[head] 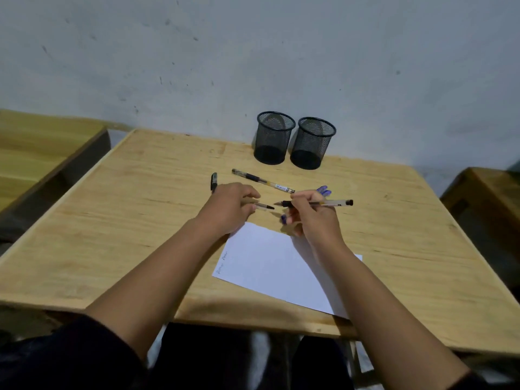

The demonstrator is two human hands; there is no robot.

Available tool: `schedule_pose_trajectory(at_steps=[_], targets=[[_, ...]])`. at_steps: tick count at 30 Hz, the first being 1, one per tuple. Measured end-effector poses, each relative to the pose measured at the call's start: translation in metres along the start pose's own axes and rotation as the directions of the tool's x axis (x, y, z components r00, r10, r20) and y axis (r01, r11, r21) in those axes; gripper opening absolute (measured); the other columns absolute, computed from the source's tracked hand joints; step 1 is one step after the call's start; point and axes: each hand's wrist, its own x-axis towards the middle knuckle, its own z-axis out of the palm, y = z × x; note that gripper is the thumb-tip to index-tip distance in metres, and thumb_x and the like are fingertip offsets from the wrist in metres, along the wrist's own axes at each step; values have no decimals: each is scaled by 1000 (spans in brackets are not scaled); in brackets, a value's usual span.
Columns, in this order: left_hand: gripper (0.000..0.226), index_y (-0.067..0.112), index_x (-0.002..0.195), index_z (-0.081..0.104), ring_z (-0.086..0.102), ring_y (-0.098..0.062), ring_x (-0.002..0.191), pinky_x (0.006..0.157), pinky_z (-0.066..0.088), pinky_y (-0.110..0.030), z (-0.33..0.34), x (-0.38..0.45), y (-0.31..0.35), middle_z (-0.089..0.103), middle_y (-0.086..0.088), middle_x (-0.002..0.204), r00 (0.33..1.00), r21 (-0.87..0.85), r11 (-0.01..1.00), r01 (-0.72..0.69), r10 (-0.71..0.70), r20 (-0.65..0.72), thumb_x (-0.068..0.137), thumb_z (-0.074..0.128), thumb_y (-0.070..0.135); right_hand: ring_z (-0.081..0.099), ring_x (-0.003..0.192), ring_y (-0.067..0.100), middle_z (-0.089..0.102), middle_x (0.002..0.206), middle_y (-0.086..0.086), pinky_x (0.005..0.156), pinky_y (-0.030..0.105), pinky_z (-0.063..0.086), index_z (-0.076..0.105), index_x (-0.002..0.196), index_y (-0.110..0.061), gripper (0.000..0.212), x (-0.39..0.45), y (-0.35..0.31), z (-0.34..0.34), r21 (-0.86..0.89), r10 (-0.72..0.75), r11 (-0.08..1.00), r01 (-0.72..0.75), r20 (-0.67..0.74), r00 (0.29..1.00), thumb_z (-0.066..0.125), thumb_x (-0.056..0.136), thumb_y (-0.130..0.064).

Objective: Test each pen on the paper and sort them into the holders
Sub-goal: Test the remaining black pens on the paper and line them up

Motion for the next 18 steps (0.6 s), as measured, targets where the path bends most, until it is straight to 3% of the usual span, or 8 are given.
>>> schedule_pose_trajectory(at_steps=[6,9,13,18], targets=[[18,20,102,68,56,-14,96,80,40,-21,7,13,5,66,-2,108,999,52,998,-39,37,39,85,62,20,54,44,-5,60,60,-3,42,13,43,61,85,-15,6,5,-2,-10,-148,-48,988,41,-43,998,58,88,-13],[17,21,102,68,56,-9,89,75,39,-18,4,10,10,67,1,103,1000,-78,997,-6,5,-11,86,61,19,53,44,-1,58,57,-3,43,16,40,63,82,-14,7,6,-5,-11,-125,-68,990,61,-51,996,59,86,-11],[16,21,99,69,54,2,74,60,37,-4,-1,2,14,65,7,91,996,-212,976,-45,28,-82,87,59,16,49,42,3,57,58,3,39,16,36,61,73,-13,13,5,-10,-10,-93,-89,992,86,-28,996,60,85,-9],[16,19,96,71,54,4,71,62,36,2,-6,-5,21,64,9,82,989,-272,956,-109,77,-126,85,61,12,48,39,3,58,64,8,36,14,36,59,77,-6,9,1,-17,-7,6,-104,995,104,38,994,58,86,-3]])
